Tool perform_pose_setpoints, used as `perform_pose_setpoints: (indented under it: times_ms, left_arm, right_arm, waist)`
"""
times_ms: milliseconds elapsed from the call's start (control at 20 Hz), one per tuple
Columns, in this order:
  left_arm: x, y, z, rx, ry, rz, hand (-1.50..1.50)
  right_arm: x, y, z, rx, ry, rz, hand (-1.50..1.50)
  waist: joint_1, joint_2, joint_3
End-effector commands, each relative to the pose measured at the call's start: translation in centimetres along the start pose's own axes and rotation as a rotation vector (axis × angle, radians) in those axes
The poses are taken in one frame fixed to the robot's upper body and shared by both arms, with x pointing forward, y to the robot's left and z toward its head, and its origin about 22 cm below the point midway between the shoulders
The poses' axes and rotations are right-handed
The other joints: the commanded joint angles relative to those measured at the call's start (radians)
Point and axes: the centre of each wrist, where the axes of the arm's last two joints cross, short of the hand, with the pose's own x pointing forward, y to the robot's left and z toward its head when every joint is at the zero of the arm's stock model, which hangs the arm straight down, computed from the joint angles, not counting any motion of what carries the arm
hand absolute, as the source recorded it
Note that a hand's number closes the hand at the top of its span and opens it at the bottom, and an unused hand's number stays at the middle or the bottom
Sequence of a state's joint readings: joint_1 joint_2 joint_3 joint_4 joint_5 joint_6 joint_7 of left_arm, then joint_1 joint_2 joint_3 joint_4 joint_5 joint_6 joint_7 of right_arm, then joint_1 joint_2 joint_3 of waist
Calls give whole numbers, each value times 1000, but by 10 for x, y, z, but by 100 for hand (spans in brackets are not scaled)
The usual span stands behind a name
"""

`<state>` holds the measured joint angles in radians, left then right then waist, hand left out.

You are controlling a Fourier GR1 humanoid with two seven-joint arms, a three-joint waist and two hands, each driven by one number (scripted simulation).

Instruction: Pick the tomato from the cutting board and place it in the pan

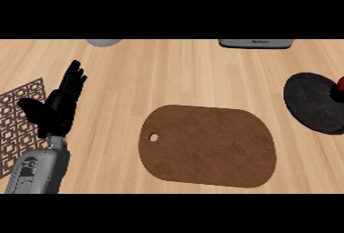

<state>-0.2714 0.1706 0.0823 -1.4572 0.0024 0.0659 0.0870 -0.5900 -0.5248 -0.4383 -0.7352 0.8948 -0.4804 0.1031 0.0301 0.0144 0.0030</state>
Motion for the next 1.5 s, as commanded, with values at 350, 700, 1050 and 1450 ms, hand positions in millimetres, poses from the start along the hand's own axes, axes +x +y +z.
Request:
perform_pose_setpoints:
  times_ms: [350, 700, 1050, 1450]
  left_arm:
    - [-8, -3, 3, -11, -10, 2, 0]
    - [4, -6, 0, -20, -15, -2, 0]
    - [-11, -7, 1, 25, 11, 9, 0]
    - [-11, 27, 13, 51, 41, -27, 0]
  right_arm:
    - [-38, 25, 2, 313, 166, -239, -150]
    - [-80, 29, 20, 304, 110, -315, -150]
    - [-65, 39, 24, 69, 64, -580, -150]
    - [-127, 19, 44, 218, 0, -838, -150]
  waist:
    - [18, 7, 3]
    - [21, 9, 4]
    - [-20, -7, 0]
    - [-64, -27, -6]
